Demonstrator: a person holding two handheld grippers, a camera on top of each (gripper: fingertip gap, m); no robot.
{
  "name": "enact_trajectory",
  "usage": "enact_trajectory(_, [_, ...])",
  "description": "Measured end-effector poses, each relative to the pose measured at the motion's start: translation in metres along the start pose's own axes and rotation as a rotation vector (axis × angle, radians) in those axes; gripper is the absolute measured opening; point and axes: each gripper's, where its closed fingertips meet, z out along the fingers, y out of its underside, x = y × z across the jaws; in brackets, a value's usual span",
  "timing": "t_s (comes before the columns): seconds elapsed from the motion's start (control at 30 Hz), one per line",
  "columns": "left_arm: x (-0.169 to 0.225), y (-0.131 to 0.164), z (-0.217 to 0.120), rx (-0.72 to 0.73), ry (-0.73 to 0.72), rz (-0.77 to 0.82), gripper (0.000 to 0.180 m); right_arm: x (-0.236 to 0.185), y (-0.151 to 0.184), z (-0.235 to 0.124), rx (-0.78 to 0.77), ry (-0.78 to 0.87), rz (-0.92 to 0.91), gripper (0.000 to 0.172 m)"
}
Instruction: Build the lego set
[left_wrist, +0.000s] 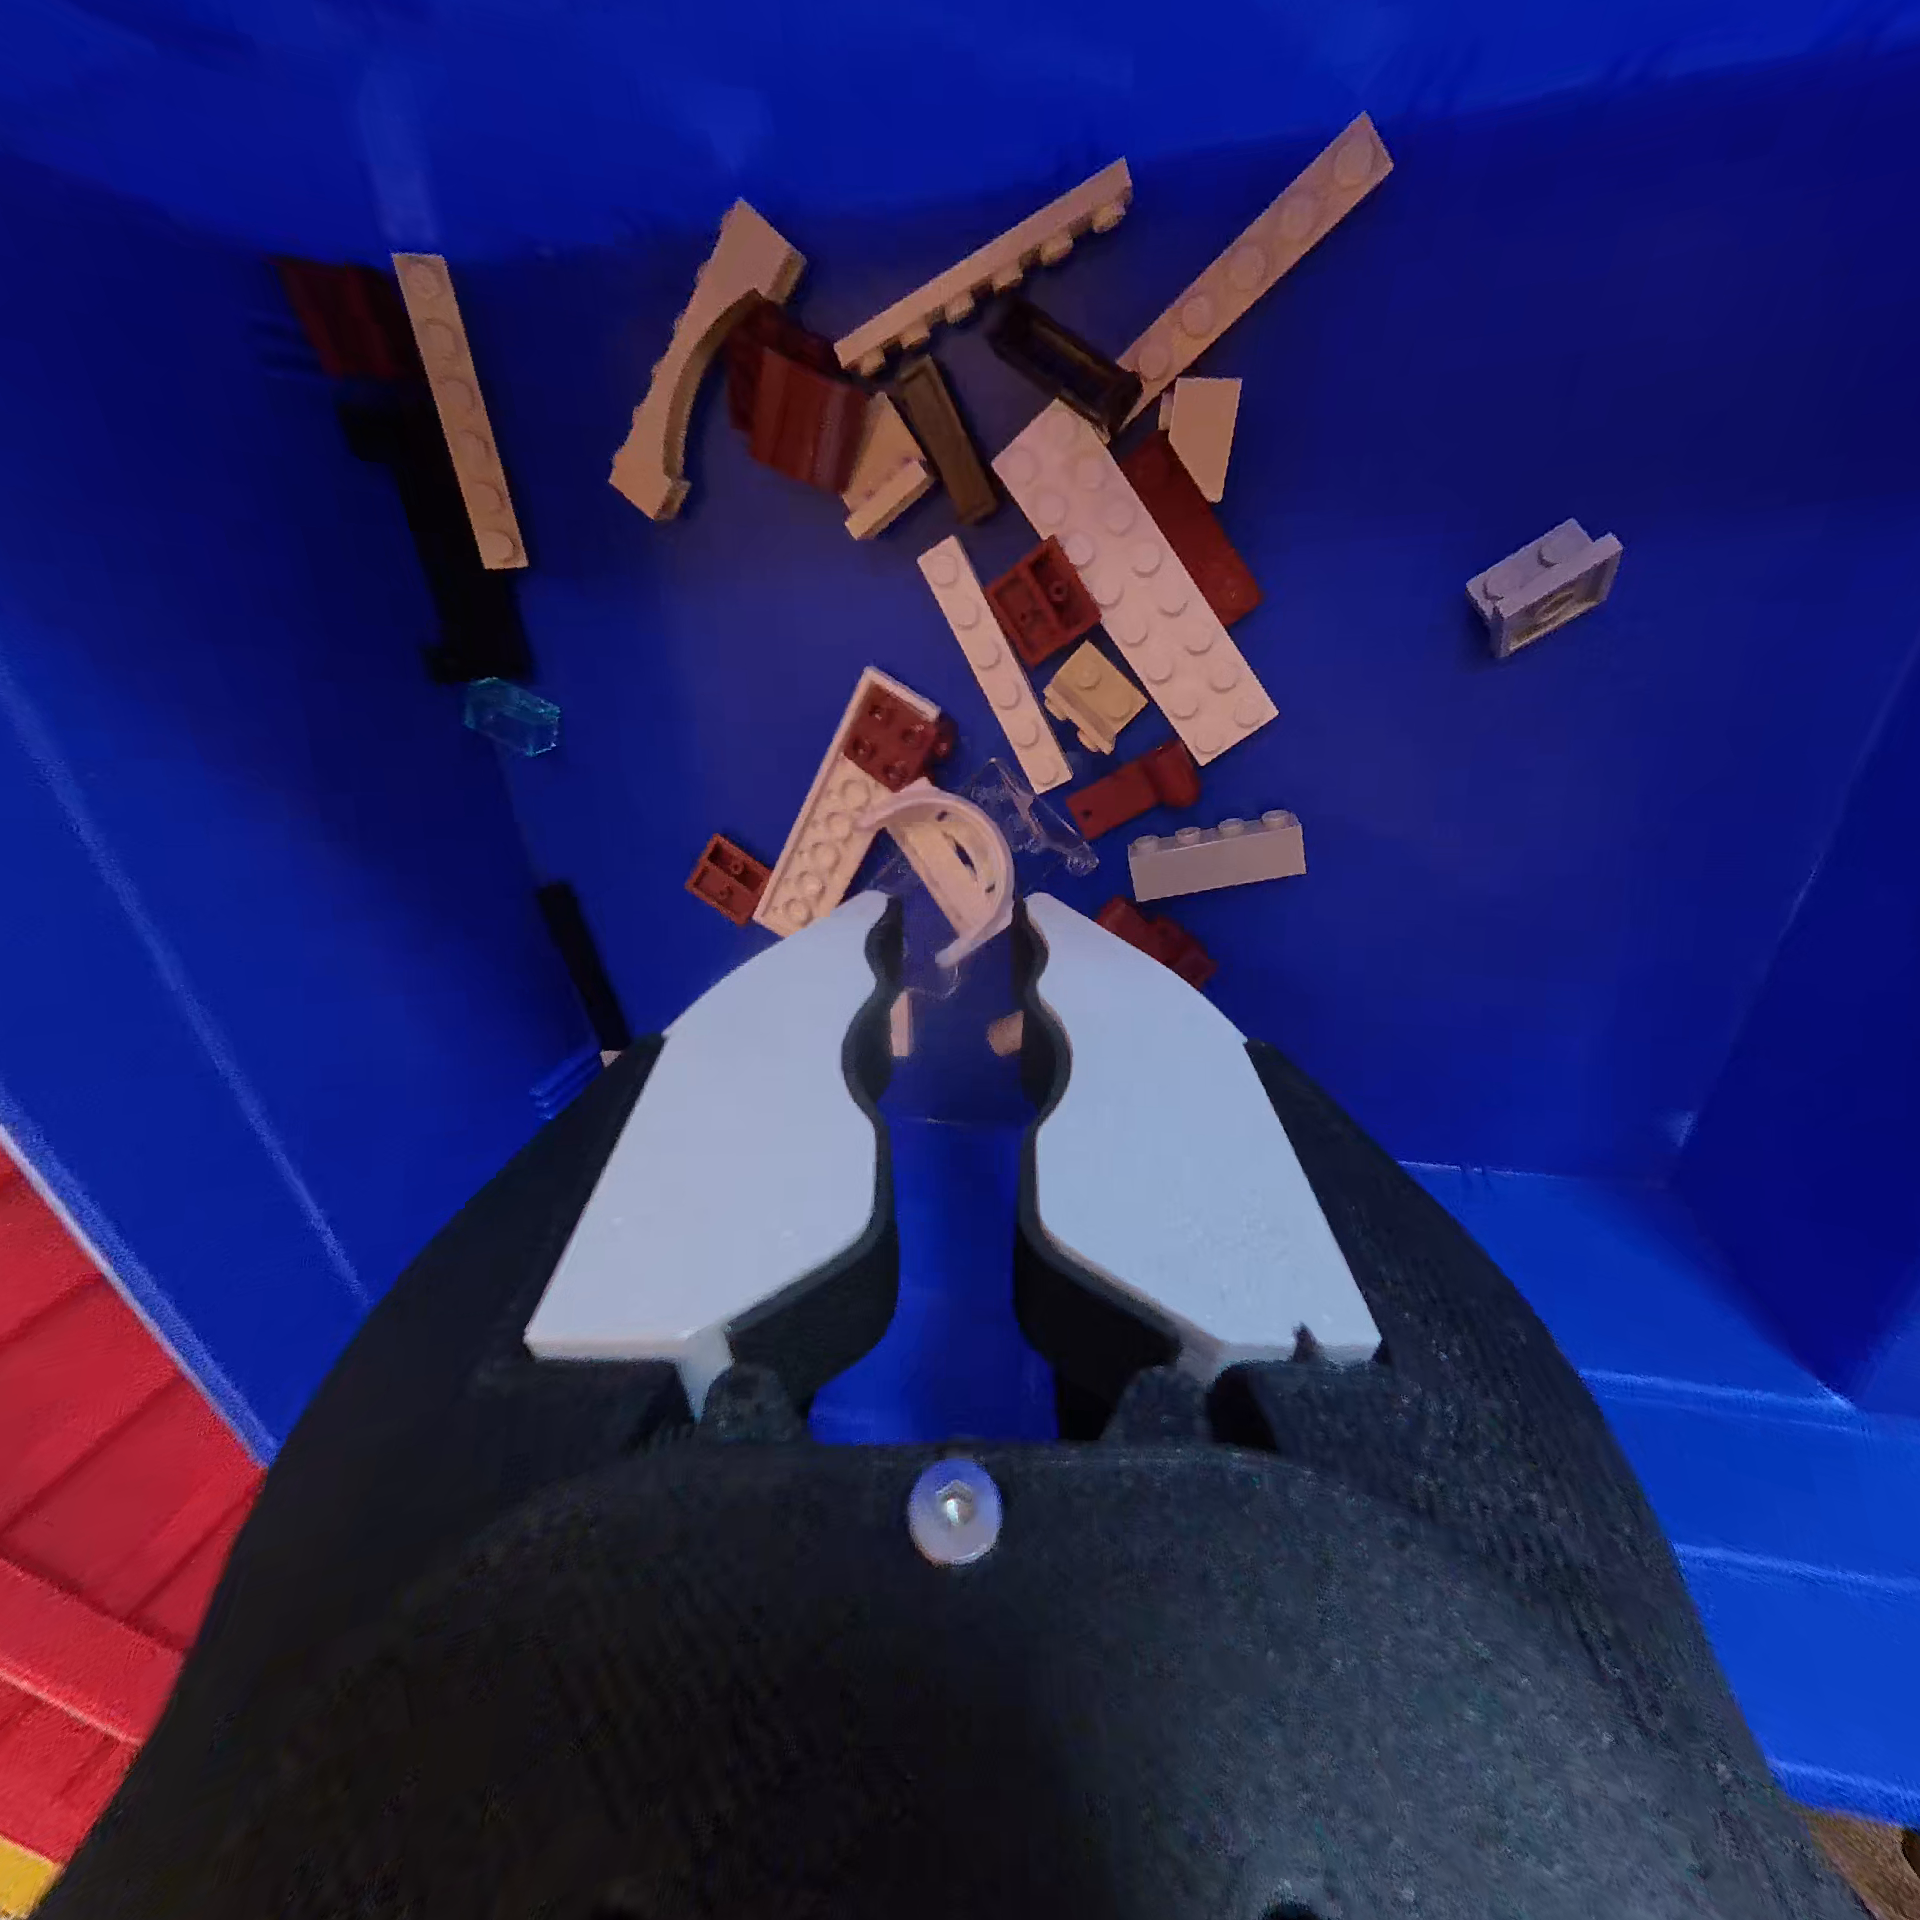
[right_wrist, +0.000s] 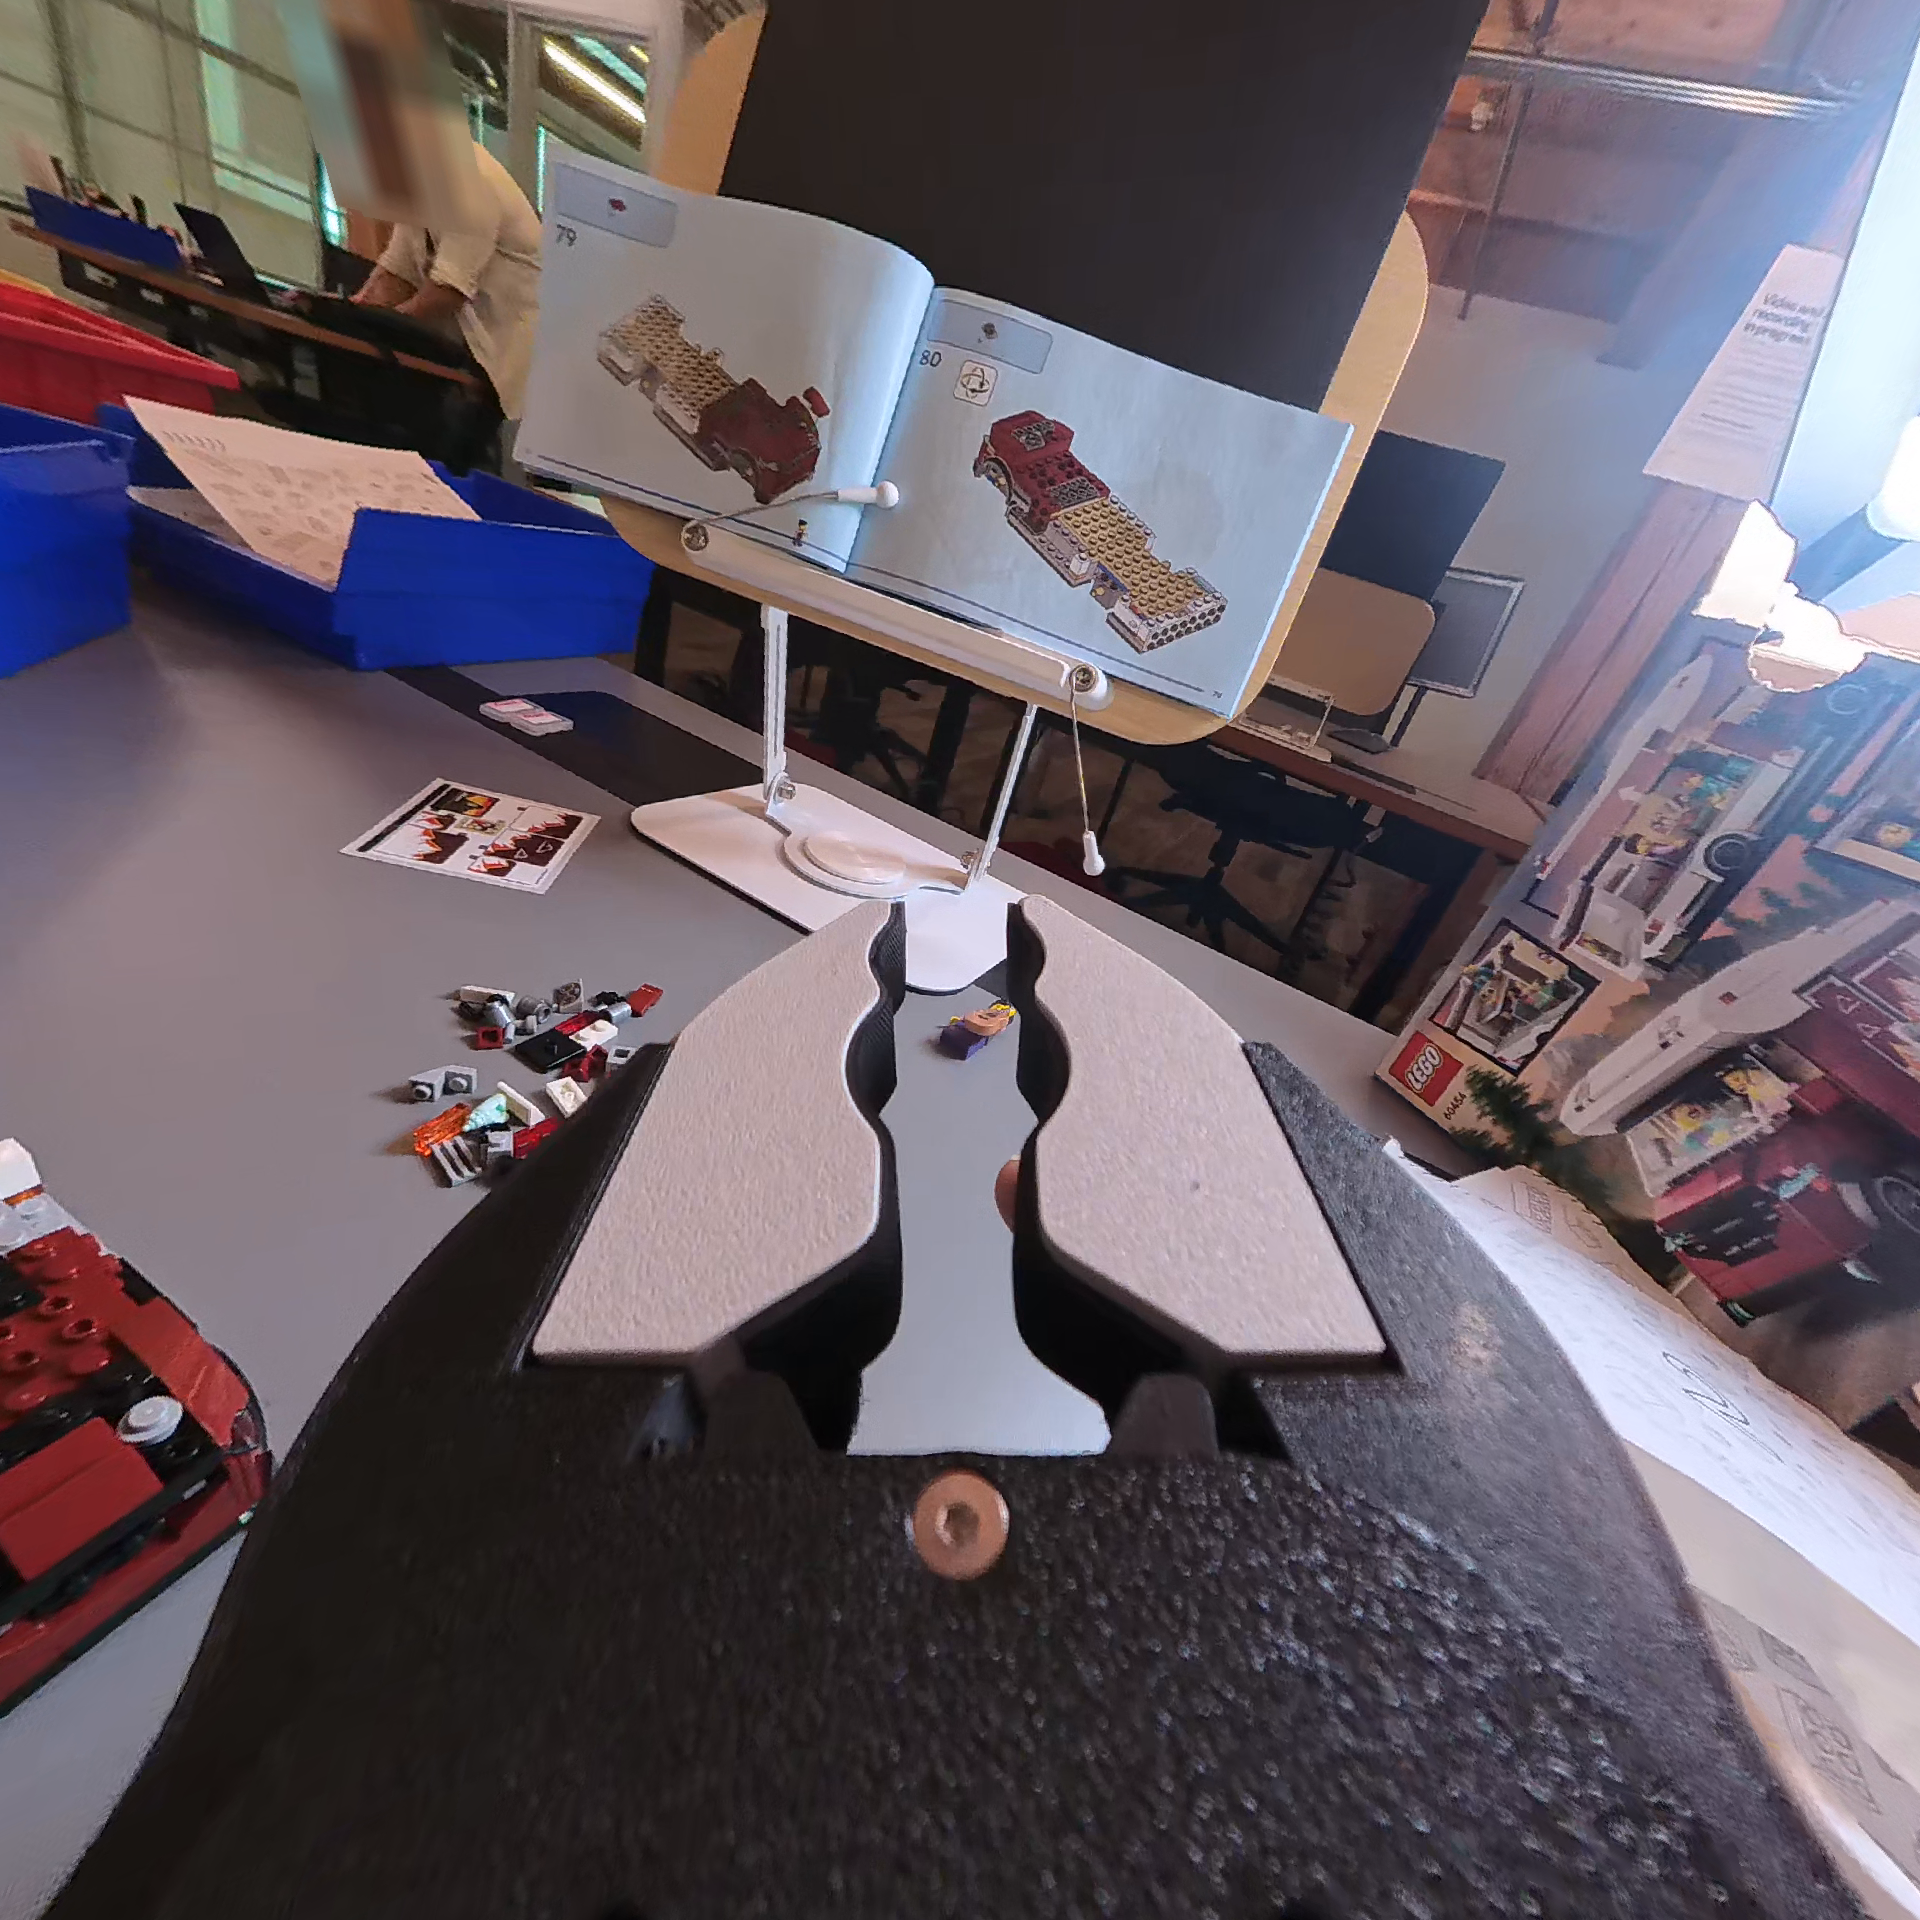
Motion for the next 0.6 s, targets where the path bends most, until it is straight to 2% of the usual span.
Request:
enact_trajectory(0.27, [0.04,0.02,0.0,-0.122,0.19,0.056,0.02,-0.004,0.001,0.001,-0.003,-0.012,-0.013,0.018])
enact_trajectory(0.37, [0.043,0.026,0.008,-0.179,0.177,0.087,0.031,-0.005,0.002,0.001,-0.004,-0.014,-0.014,0.018])
enact_trajectory(0.6, [0.041,0.026,0.019,-0.217,0.154,0.14,0.028,-0.006,0.003,0.001,-0.01,-0.019,-0.016,0.018])
